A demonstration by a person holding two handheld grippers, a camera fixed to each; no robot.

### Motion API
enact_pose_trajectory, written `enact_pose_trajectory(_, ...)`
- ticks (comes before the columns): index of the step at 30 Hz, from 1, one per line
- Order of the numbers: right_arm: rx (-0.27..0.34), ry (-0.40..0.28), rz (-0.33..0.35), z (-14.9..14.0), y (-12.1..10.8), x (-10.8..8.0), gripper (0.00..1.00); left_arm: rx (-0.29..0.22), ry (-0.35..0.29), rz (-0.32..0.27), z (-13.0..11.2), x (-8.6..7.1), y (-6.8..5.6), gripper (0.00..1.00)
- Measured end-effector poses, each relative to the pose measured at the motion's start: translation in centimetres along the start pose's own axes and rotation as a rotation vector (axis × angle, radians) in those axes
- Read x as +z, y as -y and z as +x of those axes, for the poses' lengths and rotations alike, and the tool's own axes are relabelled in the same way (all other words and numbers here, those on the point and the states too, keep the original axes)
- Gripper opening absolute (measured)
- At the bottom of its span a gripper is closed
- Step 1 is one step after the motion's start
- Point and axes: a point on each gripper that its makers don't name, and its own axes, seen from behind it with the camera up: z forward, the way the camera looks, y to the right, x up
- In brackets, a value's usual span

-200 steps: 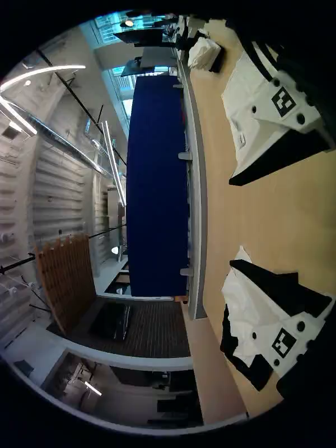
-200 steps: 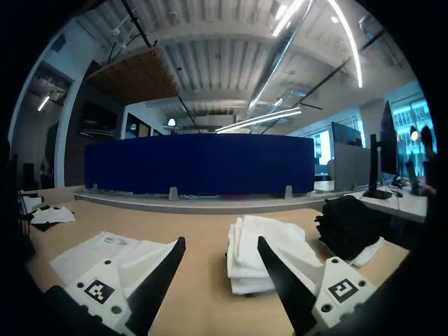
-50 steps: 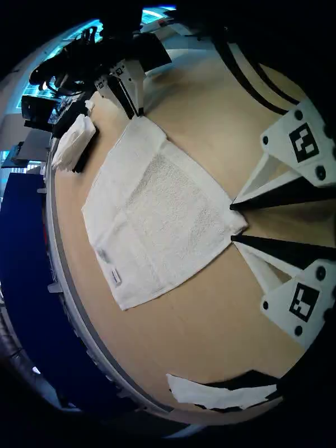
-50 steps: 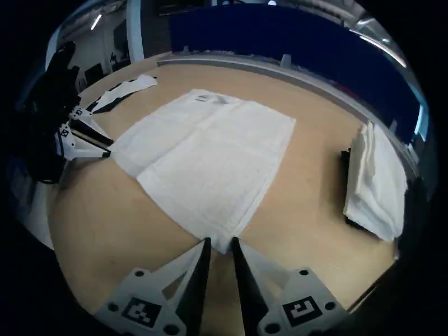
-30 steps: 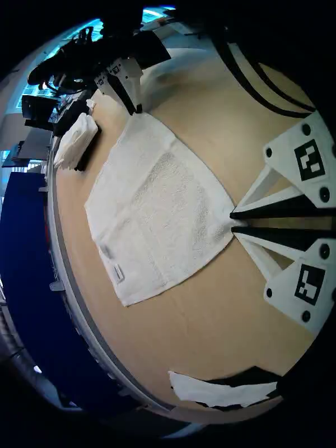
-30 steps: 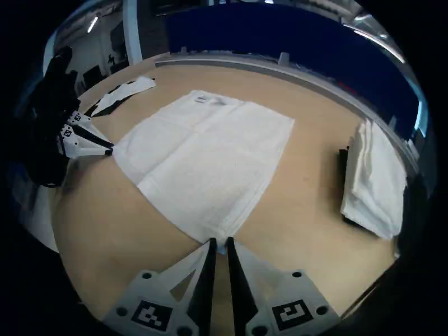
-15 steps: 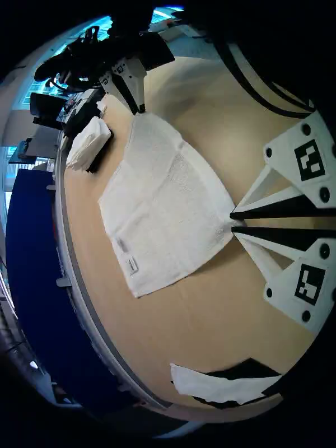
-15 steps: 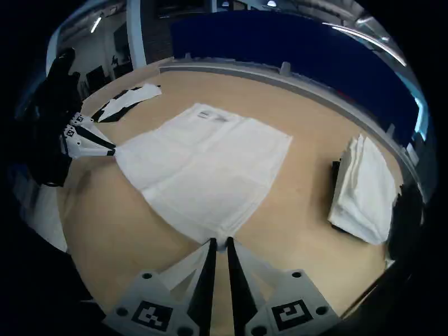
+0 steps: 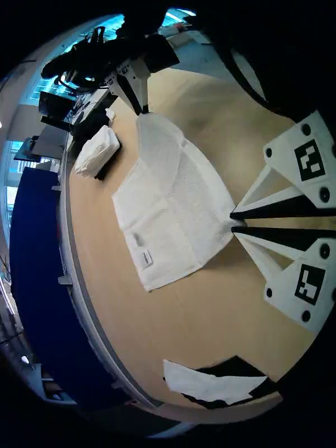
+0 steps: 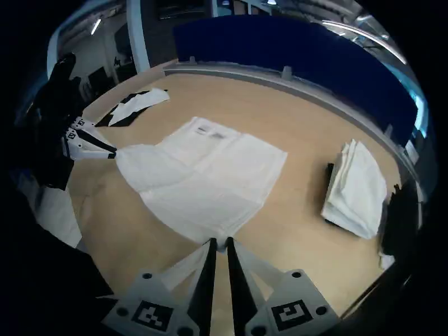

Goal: Fold towel

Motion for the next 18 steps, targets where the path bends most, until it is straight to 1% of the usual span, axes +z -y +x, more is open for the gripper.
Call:
enact_pose_trajectory(9,0.027,-0.007,0.015,0.7,0.9,-2.1,0.14,-0.037,0.009,-0.025,0.1,-2.4,-1.2,0.09)
enact_pose_trajectory(14,0.038,-0.002,0.02,0.6,1.2,-2.3,0.14,-0.046,0.01,-0.033,0.0,-2.5,-1.3,0.09)
enact_pose_trajectory(18,0.043,-0.005,0.024,0.9,1.3,-2.0,0.14,-0.035,0.009,-0.032,0.2,-2.3,-1.2,0.09)
